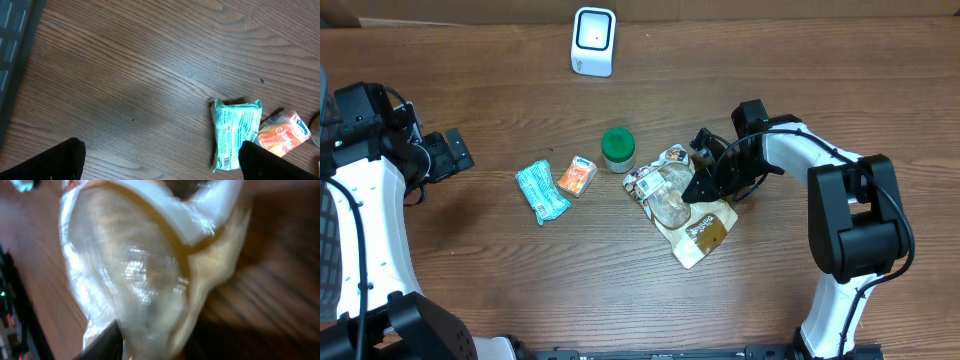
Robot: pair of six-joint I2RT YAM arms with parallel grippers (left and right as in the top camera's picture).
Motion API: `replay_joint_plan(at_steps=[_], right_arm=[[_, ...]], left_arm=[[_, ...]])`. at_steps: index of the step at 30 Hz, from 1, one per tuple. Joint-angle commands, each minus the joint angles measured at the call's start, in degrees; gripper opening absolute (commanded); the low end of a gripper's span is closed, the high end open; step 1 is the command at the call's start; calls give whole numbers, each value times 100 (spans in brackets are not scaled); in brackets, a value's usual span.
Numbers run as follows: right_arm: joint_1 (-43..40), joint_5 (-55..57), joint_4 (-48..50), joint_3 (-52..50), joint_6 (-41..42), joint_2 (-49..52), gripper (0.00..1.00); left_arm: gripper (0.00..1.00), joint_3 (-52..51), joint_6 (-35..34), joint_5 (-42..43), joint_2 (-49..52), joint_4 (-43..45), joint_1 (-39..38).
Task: Scan the item barcode
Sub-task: 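Move the right gripper left and grasp the PanTree bag, then lift the PanTree bag with the right gripper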
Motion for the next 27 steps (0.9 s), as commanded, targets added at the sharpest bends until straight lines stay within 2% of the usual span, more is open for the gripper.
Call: replay_joint_plan(at_steps=[1, 3, 11, 17, 20, 25, 27], right_arm=[[-13, 175, -15, -17, 540, 118, 12], [-37, 173, -101, 90, 682, 118, 4], [-256, 103, -809, 1049, 1209, -356, 4], [-343, 673, -173, 1202, 3217, -929, 4], [-212, 940, 28, 1073, 3705, -824, 4], [9, 1091, 516, 542, 3847, -743, 4], [17, 1152, 584, 382, 3486, -741, 4]], left_arm=[[100, 87, 151, -17, 17, 4, 24], [100, 90, 151, -17, 17, 4, 24], [100, 87, 151, -17, 17, 7, 24], [100, 87, 153, -17, 17, 4, 24], [100, 87, 153, -17, 17, 4, 24], [100, 87, 151, -17, 17, 4, 24], [100, 87, 151, -17, 17, 4, 24]])
